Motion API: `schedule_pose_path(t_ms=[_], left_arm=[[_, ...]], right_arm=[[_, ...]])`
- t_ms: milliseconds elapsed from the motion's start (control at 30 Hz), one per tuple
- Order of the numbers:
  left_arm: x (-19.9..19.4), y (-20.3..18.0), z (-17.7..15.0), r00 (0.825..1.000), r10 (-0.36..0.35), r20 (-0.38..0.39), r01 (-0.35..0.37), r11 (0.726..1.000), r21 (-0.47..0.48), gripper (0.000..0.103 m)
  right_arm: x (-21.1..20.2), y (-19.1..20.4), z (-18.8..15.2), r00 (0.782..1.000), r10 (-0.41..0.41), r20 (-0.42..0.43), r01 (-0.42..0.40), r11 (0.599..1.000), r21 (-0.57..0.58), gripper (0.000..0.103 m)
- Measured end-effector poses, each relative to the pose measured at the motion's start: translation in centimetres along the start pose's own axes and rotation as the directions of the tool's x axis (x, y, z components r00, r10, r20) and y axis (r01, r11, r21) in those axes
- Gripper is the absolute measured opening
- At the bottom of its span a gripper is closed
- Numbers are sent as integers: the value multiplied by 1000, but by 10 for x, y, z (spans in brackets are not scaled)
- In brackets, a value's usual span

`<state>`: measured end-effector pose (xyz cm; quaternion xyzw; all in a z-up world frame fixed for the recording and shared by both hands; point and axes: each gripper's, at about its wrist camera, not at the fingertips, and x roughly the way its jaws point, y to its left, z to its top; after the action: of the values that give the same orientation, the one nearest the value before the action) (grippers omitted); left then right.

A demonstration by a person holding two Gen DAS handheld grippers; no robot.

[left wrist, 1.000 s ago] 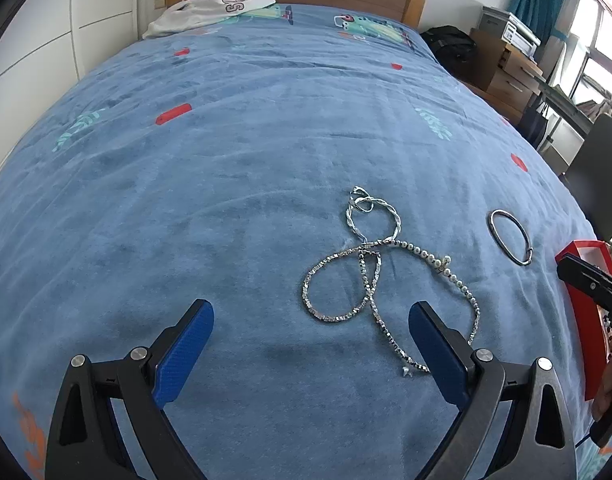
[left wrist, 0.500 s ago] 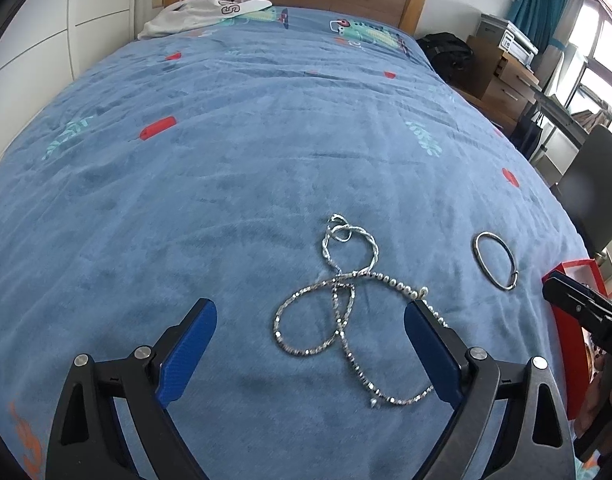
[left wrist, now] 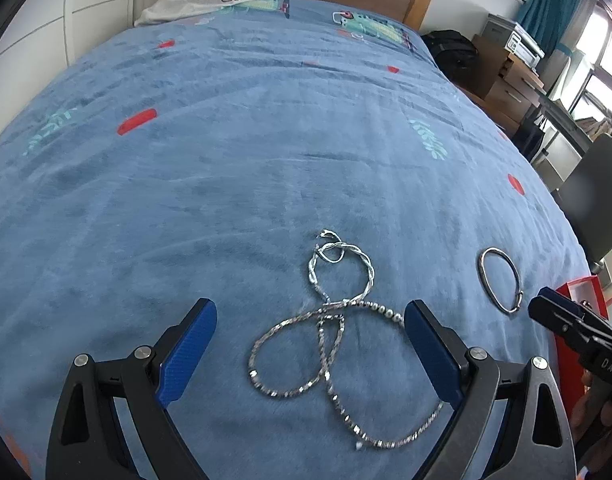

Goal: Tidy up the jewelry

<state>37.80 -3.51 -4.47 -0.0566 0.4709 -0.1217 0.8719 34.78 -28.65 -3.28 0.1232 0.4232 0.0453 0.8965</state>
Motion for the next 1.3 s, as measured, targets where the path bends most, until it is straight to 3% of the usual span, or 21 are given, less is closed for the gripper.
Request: schedule_pose_path(t_ms=[267,567,800,967,1300], left_arm=[[15,-7,7,1000,7,-7,-7,1000,19,92],[25,-8,8,1000,10,-7,-10,999,43,77],[28,-14,8,1000,29,-4,-28,998,64,71],[29,-17,10,1000,20,2,-20,997,79,41],[24,-14,10,1000,-19,-8,20,996,85,40]], right_arm=[[18,3,4,1000,-20,-22,20,1000,-4,74],[33,1,5,999,-39,-34,39,999,-1,75],[40,4,9,998,-56,-37,56,998,-6,75],[42,4,13,997,-60,-40,60,998,-2,75],[44,0,15,998,-45,-47,45,999,5,75]])
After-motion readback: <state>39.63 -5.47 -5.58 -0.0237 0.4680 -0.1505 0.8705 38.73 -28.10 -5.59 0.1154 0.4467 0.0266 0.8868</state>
